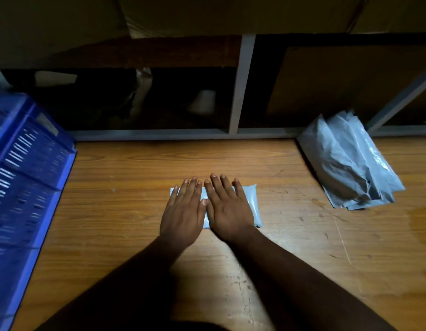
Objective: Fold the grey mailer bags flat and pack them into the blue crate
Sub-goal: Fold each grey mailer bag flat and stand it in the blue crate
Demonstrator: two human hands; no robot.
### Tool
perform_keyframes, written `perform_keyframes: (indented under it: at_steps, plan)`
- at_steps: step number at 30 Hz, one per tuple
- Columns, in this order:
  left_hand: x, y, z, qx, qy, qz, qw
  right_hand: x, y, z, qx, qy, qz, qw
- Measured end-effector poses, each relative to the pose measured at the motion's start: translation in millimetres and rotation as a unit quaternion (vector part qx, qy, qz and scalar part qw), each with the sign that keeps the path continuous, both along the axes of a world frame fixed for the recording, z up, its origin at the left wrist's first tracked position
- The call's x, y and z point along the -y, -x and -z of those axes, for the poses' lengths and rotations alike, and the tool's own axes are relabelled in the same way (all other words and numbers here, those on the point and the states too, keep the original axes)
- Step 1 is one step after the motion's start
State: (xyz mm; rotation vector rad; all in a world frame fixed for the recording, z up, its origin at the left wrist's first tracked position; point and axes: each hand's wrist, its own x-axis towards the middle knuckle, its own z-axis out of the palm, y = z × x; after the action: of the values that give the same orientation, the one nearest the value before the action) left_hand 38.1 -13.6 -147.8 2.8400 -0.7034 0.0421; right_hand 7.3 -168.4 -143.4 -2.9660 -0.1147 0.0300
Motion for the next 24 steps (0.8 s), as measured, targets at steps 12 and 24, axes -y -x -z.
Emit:
perform_keyframes:
  at_steps: [12,24]
  plan:
    - [2.2,-2.9,5.5,-0.004,-0.017,0.001,1.000,-3.8,-4.8,4.4,0.001,0.006,0.001,1.000]
    - [-32.7,-11.7,-13.4,-0.079,0.053,-0.002,0.996,-19.5,-11.0,-17.1,-0.008,-0.058,-0.021,0.998]
